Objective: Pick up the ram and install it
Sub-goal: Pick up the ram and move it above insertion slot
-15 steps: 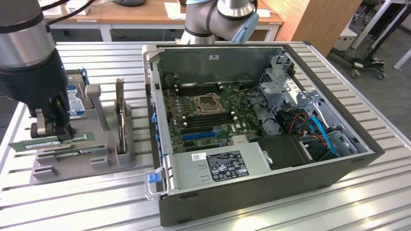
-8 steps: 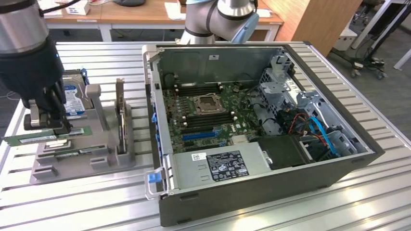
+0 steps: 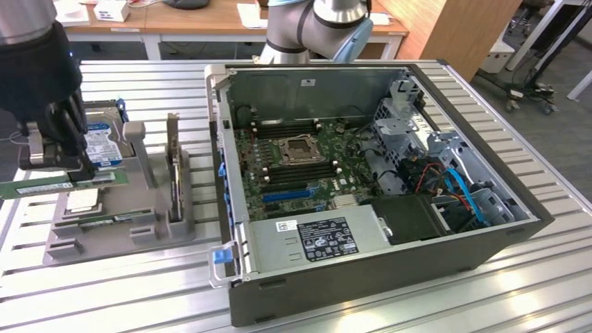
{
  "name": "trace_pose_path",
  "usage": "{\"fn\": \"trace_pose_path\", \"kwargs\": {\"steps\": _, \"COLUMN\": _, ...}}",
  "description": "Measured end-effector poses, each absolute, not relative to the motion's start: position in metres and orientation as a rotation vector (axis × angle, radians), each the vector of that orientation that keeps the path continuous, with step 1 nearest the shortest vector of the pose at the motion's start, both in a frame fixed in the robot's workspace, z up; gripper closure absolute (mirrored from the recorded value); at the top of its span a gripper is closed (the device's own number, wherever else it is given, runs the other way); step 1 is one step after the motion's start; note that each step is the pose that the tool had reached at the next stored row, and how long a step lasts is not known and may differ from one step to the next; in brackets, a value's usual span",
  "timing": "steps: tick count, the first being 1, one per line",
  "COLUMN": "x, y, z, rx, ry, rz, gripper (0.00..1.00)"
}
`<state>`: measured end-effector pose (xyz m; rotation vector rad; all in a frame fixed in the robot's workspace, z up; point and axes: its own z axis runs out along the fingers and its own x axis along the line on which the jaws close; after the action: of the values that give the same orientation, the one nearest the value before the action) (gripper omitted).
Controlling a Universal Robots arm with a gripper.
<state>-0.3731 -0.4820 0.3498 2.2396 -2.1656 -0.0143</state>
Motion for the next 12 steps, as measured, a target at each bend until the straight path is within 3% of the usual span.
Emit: {"fn": "trace_pose_path", "kwargs": {"steps": 12, "x": -0.373, "y": -0.482, "z": 0.38, "rx": 2.24, "ry": -2.166, "rz": -0.014, "gripper": 0.89}}
